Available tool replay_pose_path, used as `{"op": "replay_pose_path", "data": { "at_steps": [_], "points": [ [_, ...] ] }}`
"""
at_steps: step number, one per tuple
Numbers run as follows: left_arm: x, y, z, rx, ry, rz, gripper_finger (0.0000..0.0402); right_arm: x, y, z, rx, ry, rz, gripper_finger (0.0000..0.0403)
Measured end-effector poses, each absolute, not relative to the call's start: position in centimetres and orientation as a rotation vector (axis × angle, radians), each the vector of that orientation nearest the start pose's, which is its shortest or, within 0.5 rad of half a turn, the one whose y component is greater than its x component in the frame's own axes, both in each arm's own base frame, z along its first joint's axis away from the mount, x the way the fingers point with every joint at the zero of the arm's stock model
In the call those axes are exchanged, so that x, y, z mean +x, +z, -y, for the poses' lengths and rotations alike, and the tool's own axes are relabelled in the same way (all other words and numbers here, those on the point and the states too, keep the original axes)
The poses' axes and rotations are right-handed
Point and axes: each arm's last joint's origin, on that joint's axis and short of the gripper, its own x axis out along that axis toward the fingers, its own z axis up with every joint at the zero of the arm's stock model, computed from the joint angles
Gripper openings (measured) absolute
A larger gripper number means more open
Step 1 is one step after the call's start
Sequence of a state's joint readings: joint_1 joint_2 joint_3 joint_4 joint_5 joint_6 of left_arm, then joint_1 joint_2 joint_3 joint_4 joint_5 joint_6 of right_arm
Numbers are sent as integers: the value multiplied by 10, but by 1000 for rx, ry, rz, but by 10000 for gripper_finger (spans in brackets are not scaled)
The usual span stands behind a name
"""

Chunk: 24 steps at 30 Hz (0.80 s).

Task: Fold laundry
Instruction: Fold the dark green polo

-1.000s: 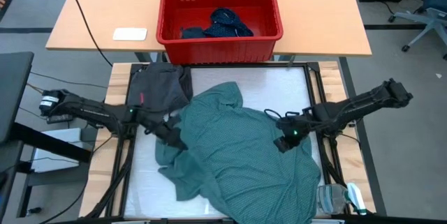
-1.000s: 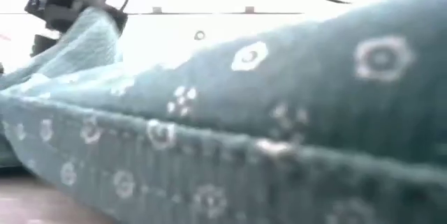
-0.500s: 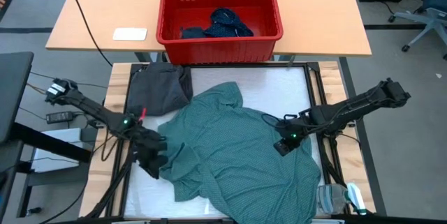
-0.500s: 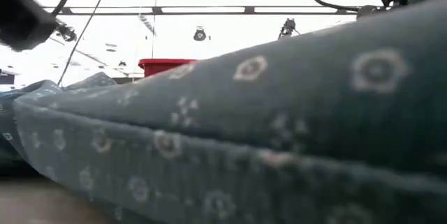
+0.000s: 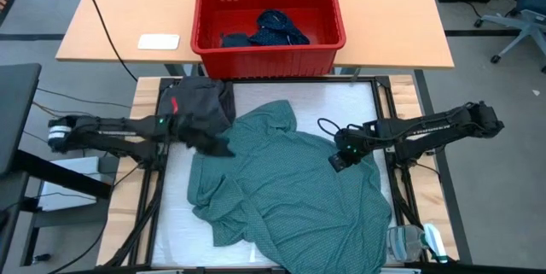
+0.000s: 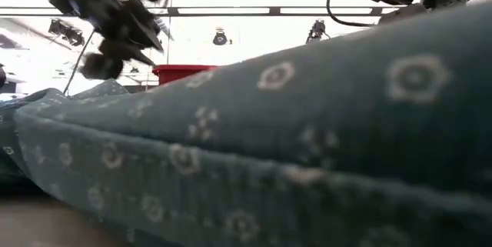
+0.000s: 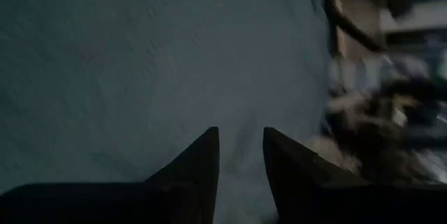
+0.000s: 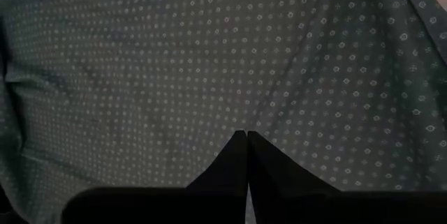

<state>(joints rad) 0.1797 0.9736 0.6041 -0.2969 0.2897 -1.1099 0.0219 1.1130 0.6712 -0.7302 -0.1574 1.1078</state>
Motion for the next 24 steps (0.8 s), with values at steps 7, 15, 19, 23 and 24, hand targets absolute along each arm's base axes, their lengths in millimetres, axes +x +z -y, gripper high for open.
{"op": "replay_pose_path", "data": {
  "at_steps": [7,15,19,23,24],
  "points": [
    [219,208,-97,-1085,338,-501,114,187,201,-10,1078,-598,-1102,12],
    [289,190,-140,-821,271,-651,114,168,195,2,1000,-965,-1103,12],
    [322,182,-158,-715,237,-780,114,160,194,1,1029,-998,-1205,12],
    [341,177,-169,-641,224,-912,114,157,193,0,1039,-1007,-1240,12],
    [344,177,-171,-625,224,-939,114,157,193,0,1045,-1012,-1237,12]
  ]
}}
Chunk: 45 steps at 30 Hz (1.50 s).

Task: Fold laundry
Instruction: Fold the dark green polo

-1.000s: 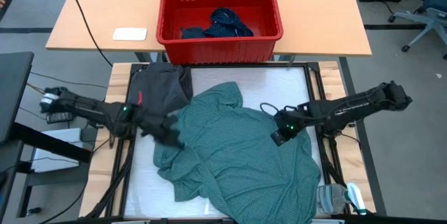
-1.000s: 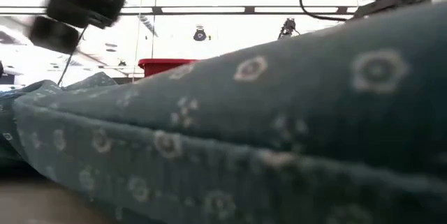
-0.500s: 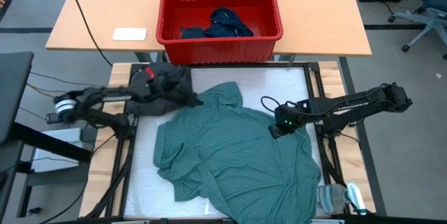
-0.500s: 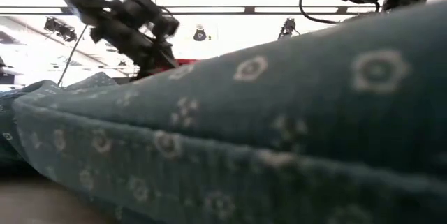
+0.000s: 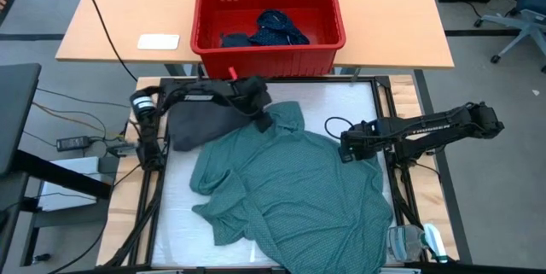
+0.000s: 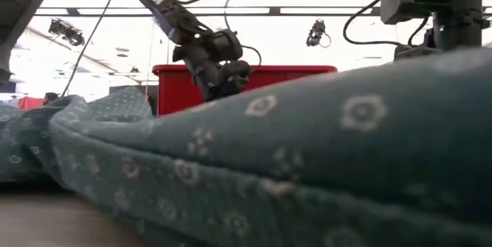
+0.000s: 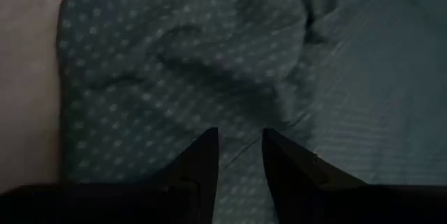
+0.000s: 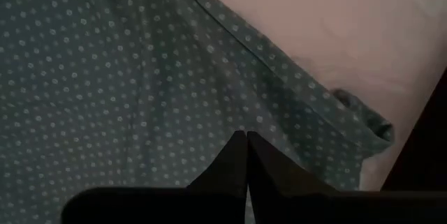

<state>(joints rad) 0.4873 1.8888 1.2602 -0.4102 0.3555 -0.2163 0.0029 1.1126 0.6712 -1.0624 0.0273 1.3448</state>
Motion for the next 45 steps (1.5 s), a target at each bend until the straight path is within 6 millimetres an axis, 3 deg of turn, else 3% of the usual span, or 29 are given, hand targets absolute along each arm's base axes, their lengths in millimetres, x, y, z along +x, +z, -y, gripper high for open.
{"op": "replay_pose_path", "data": {
  "at_steps": [3,7,12,17,22,26,29,33,37,41,45],
  "points": [
    [345,183,-175,-539,261,-1031,114,158,193,0,1071,-1020,-1218,12],
    [322,176,-184,-418,391,-1243,114,158,193,0,1094,-1038,-1206,12],
    [280,158,-195,-526,343,-1372,114,160,194,0,1118,-1047,-1186,12],
    [250,159,-182,-658,231,-1336,114,161,194,-1,1148,-1006,-1200,11],
    [241,200,-162,-681,197,-1220,114,163,194,-3,1173,-910,-1256,11],
    [238,249,-151,-606,230,-1052,114,164,195,-5,1175,-828,-1297,11],
    [236,271,-148,-513,293,-961,115,165,195,-5,1168,-807,-1301,11],
    [244,274,-152,-467,310,-882,119,166,195,-5,1167,-799,-1291,11],
    [279,264,-160,-427,291,-729,121,167,195,-4,1149,-815,-1255,11],
    [317,242,-167,-409,270,-596,121,169,195,-3,1173,-829,-1233,11],
    [338,203,-167,-404,300,-668,121,169,195,-3,1168,-853,-1216,11]
  ]
}}
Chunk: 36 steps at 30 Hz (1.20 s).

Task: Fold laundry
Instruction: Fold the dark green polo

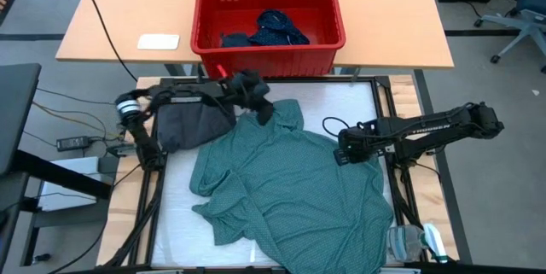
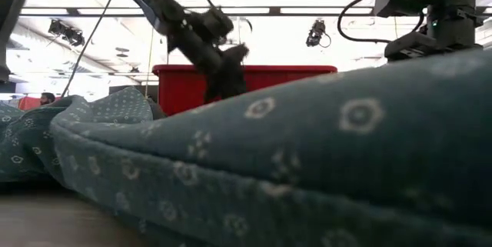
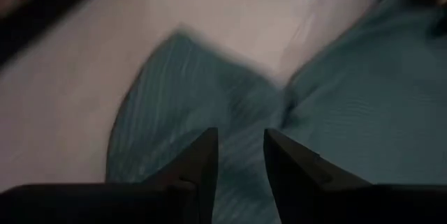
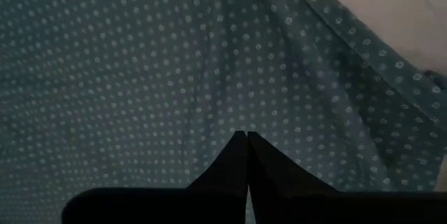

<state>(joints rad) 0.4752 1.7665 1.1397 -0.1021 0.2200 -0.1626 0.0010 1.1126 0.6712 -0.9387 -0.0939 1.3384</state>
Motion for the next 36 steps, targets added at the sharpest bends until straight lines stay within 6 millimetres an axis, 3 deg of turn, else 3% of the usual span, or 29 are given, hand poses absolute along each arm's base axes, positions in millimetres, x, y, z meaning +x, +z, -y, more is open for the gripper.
{"op": "replay_pose_path", "data": {
  "at_steps": [6,11,17,23,30,36],
  "points": [
    [336,145,-166,-465,425,-958,116,160,194,-1,1075,-972,-1230,10],
    [312,136,-172,-478,604,-1181,114,150,193,3,962,-1127,-1229,9],
    [286,143,-170,-486,653,-1382,114,159,183,7,946,-1129,-1275,9],
    [282,162,-168,-471,661,-1313,114,186,161,19,918,-1131,-1213,8],
    [280,166,-168,-479,670,-1310,114,200,127,56,862,-1291,-1265,8],
    [279,166,-167,-470,658,-1331,114,190,129,102,802,-1494,-1205,10]
  ]
}}
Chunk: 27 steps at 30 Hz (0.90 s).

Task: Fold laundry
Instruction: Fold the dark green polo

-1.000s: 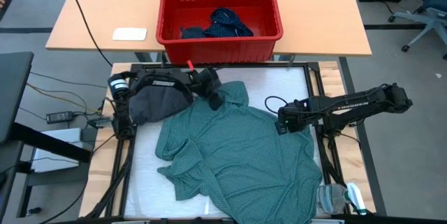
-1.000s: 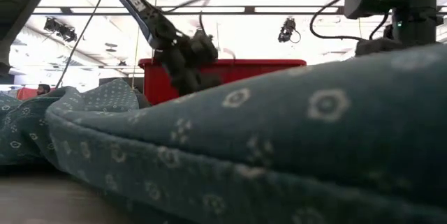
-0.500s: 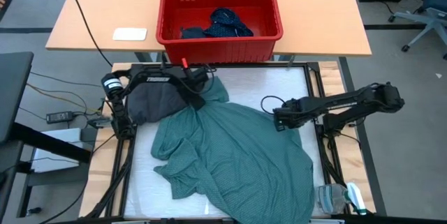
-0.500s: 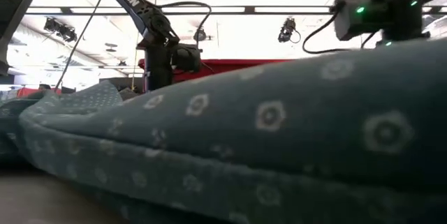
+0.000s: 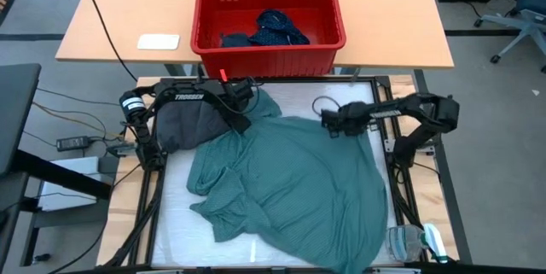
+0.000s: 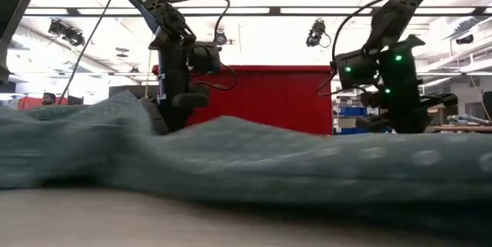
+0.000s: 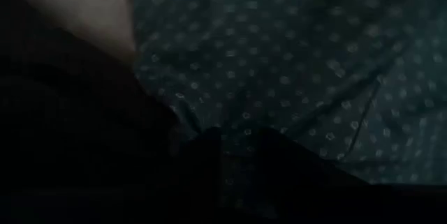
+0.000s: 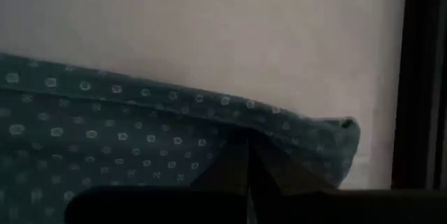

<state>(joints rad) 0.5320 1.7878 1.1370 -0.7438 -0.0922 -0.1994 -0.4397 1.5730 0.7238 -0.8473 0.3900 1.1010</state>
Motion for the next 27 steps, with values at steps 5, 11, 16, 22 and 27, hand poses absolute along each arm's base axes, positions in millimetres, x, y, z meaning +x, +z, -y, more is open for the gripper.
{"op": "replay_pose_path", "data": {
  "at_steps": [5,11,16,22,27],
  "points": [
    [277,168,-166,-465,648,-1345,114,176,137,135,842,-1542,-1192,14],
    [265,205,-154,-405,612,-1282,114,185,171,125,818,-1353,-1116,44],
    [249,258,-134,-290,551,-1104,114,195,215,103,709,-1148,-971,82],
    [222,304,-87,-158,295,-1009,114,207,251,59,666,-661,-869,116],
    [215,308,-31,-108,72,-1066,114,222,252,7,593,-388,-895,117]
  ]
}}
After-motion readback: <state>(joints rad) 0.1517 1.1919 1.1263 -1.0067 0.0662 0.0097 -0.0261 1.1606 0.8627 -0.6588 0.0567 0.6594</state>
